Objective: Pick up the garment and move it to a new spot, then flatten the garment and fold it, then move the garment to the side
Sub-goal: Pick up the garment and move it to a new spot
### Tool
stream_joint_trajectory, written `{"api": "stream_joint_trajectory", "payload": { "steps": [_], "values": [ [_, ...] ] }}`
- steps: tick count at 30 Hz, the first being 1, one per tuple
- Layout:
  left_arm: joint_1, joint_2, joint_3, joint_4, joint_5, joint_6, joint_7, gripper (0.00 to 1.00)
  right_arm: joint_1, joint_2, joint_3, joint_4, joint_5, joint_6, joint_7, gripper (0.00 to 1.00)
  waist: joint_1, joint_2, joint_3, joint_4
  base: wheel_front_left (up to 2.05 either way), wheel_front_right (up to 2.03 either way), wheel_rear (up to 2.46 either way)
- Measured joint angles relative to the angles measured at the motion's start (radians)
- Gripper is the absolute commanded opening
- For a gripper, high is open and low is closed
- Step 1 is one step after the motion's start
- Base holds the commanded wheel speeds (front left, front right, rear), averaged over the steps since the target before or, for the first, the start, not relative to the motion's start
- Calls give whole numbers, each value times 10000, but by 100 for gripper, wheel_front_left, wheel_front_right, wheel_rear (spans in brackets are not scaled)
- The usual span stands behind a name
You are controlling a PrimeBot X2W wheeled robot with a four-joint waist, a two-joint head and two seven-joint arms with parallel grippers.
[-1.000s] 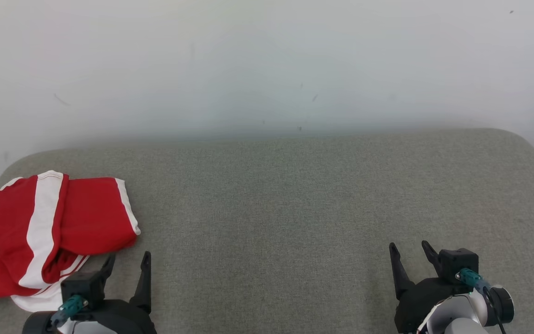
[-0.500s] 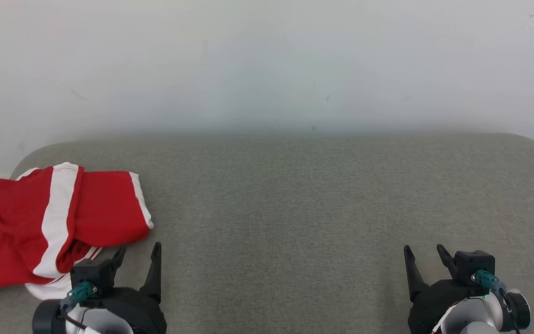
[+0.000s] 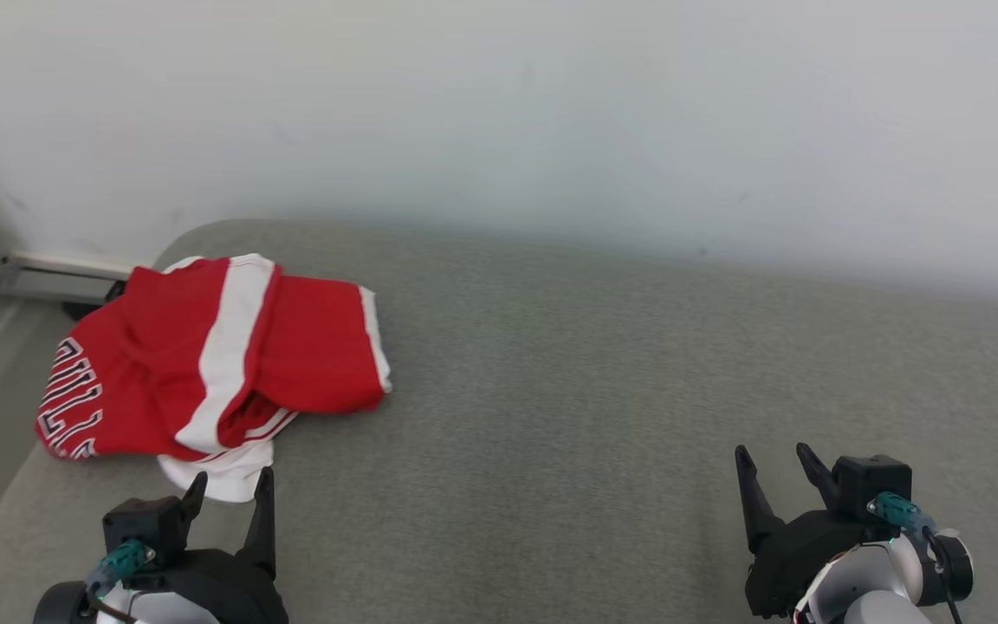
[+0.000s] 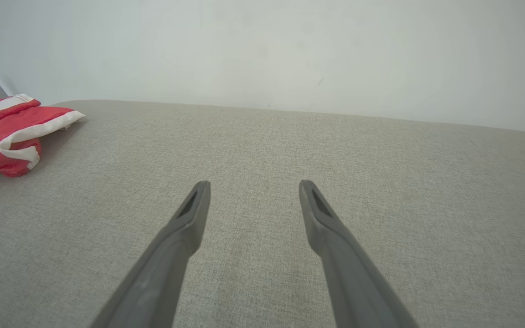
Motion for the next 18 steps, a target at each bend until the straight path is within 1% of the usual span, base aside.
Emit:
{"api": "stream_joint_trajectory", "payload": {
  "steps": [1, 2, 3, 4, 8, 12, 14, 18],
  "values": [
    [0, 0, 0, 0, 0, 0, 0, 100, 0, 0, 0, 0, 0, 0, 0, 100, 0, 0, 0, 0, 0, 0, 0],
    [-1, -6, 13, -8, -12, 0, 65, 100, 20, 0, -69, -81, 0, 0, 4, 100, 0, 0, -8, 284, 0, 0, 0],
    [-9, -25, 4, -6, -13, 2, 117, 100, 37, 0, -117, -127, 0, 0, 4, 100, 0, 0, -13, 426, 0, 0, 0],
    [-9, -25, 4, -6, -13, 2, 117, 100, 37, 0, -117, -127, 0, 0, 4, 100, 0, 0, -13, 426, 0, 0, 0],
    [-24, -71, -79, -8, -19, 0, 205, 100, 242, 27, -215, -291, -2, 0, 81, 100, 0, 0, -44, 994, 0, 0, 0],
    [5, 117, -15, -44, -44, 0, 320, 100, 223, 142, -8, -408, -42, 0, 182, 100, 0, 0, -91, 1466, 0, 0, 0],
    [4, 221, -40, -42, -44, -17, 445, 100, 226, 221, 63, -537, -73, 0, 259, 100, 0, -1, -116, 1623, 0, 0, 0],
    [-6, 197, -182, -48, -69, -105, 637, 100, 243, 232, 182, -857, -94, 0, 357, 100, 0, 0, -136, 1732, 0, 0, 0]
  ]
}}
